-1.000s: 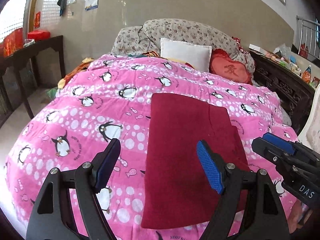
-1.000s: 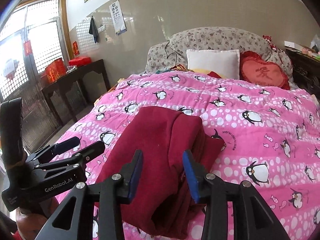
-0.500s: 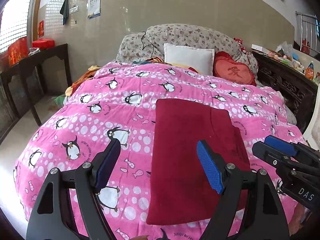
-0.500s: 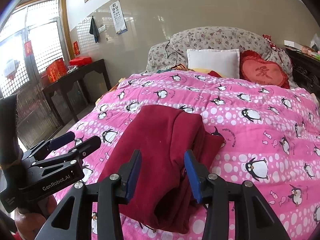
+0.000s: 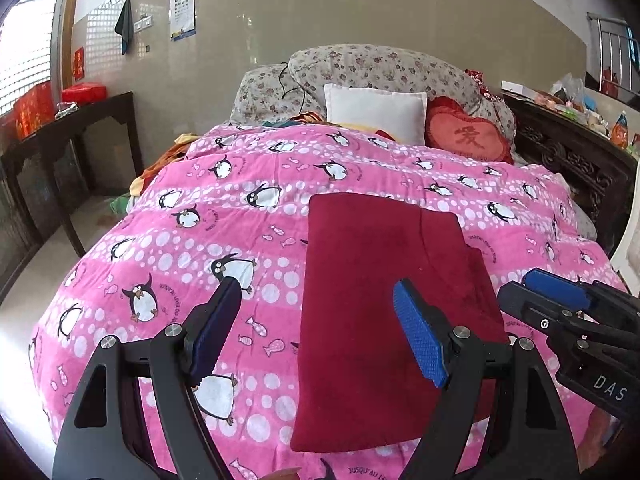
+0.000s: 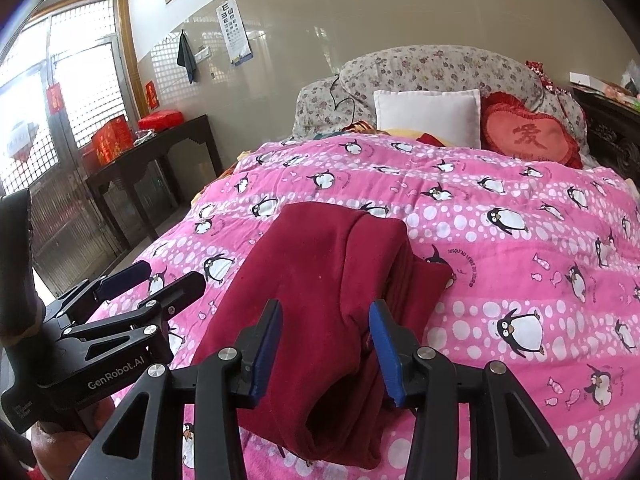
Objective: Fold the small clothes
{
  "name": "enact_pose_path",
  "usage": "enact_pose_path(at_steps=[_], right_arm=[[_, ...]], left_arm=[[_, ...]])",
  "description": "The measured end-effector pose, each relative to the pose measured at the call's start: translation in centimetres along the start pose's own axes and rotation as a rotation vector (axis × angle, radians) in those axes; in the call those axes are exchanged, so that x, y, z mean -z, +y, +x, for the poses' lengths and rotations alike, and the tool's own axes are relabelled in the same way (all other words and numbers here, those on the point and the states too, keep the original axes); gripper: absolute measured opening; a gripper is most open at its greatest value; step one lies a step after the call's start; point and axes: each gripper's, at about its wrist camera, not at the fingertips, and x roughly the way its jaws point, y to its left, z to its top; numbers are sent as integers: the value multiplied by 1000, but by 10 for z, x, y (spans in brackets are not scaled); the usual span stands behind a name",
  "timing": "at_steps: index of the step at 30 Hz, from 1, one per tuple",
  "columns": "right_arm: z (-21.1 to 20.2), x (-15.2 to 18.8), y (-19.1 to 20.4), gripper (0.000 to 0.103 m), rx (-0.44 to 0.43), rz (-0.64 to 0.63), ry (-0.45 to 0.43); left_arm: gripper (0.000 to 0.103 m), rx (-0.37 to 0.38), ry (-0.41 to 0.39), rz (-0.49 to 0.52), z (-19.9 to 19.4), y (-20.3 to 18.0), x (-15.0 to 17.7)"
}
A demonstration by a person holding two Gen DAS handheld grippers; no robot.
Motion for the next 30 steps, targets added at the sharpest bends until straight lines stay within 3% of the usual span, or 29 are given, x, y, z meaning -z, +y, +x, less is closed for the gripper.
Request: enact_pose_path(at_steps=[30], right_arm=[[7, 2, -4, 44, -15, 17, 8]], left_arm=[[79, -15, -7, 27, 9, -8, 4]])
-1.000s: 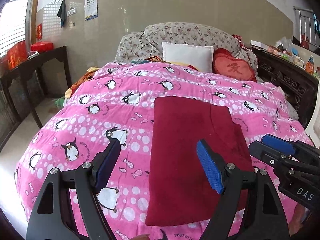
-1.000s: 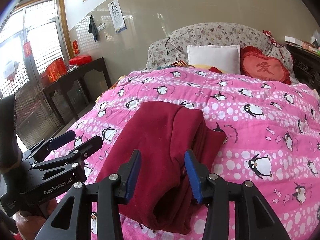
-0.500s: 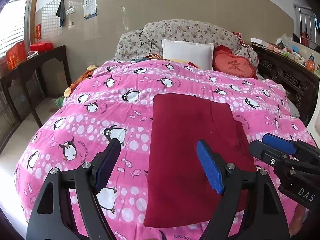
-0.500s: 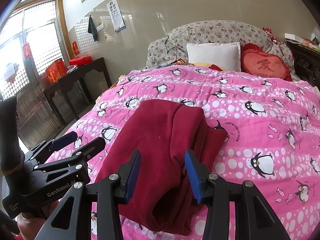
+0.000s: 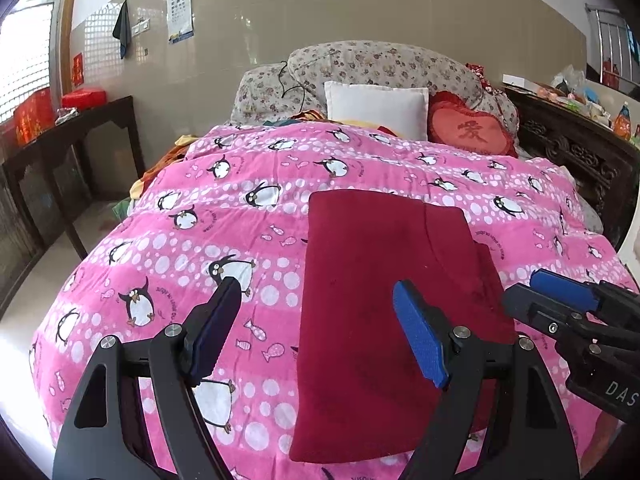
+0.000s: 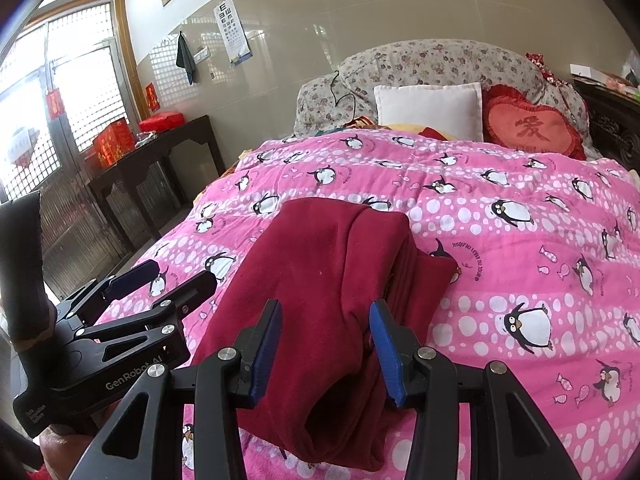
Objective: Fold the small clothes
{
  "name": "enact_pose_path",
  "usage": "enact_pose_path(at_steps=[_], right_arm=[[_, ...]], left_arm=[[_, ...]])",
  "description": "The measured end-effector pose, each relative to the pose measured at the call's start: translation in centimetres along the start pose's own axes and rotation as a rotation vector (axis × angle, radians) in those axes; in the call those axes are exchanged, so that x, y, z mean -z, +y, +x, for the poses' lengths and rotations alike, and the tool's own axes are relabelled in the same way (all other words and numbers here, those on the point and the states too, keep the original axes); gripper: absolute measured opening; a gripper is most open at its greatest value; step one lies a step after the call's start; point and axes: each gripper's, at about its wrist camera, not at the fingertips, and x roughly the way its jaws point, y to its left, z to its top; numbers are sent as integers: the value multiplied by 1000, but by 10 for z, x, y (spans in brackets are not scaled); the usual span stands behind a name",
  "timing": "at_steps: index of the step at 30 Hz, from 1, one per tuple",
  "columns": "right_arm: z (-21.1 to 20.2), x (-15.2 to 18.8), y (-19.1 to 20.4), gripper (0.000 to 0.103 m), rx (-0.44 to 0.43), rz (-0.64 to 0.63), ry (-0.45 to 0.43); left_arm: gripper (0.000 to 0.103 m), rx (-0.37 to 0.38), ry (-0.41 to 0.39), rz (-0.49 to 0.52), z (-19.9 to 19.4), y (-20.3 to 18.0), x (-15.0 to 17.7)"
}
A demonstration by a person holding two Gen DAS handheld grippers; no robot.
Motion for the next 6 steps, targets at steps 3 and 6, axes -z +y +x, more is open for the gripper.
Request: enact_pose_path(at_steps=[3, 6], right_arm=[[0, 0, 0, 44, -1, 0, 0], [-1, 1, -1, 44, -3, 3, 2]], left_arm=[[79, -2, -10, 5, -1, -1, 0], [79, 8, 8, -13, -1, 1, 0]])
